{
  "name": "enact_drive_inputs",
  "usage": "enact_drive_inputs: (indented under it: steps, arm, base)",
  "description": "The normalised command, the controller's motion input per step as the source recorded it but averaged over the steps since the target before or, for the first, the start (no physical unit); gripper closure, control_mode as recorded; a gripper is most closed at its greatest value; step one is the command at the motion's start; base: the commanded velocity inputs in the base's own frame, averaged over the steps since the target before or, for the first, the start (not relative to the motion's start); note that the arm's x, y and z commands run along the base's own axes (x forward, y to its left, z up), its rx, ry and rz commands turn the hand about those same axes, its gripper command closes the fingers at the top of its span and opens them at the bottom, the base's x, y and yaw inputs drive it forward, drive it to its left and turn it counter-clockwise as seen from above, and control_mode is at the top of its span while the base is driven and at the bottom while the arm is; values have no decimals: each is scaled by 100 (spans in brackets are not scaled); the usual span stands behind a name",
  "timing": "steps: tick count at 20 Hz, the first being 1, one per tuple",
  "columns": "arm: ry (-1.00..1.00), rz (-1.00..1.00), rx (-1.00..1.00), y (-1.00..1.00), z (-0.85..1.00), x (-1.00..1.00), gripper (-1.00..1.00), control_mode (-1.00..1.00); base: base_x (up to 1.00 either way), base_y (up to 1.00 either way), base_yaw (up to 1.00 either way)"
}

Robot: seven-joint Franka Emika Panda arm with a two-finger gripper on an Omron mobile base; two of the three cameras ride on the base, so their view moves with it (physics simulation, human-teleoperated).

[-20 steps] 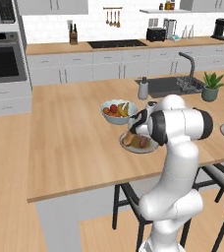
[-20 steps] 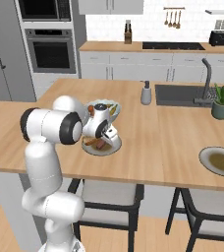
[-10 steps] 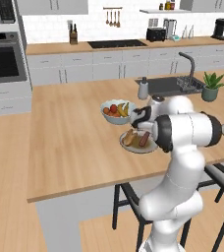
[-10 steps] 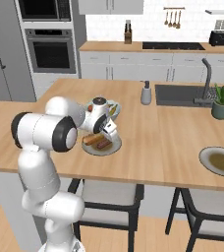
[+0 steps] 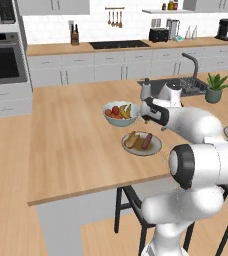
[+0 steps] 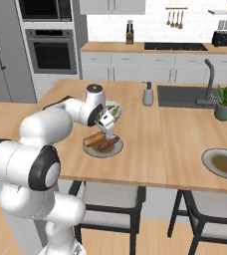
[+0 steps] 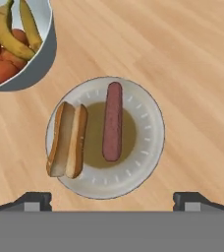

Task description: Place one bun and one sausage from the bowl on each plate.

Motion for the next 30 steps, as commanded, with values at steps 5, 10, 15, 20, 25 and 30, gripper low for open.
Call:
enact_drive_inputs:
  steps: [5,10,15,20,25,30]
  arm:
    - [5,1,0,0,98,-100,-100,-100]
    - [16,0,0,0,52,-100,-100,-100]
    - [13,1,-1,0,1,-100,-100,-100]
    - [-1,7,-13,29,-3,-100,-100,-100]
    - [-10,4,-13,28,-1,-66,-100,-100]
    - [0,0,-2,5,-2,-3,-100,100]
  base:
    - [0,0,0]
    - [0,0,0]
    - [0,0,0]
    - [0,0,0]
    - [0,0,0]
    - [-52,-1,-1]
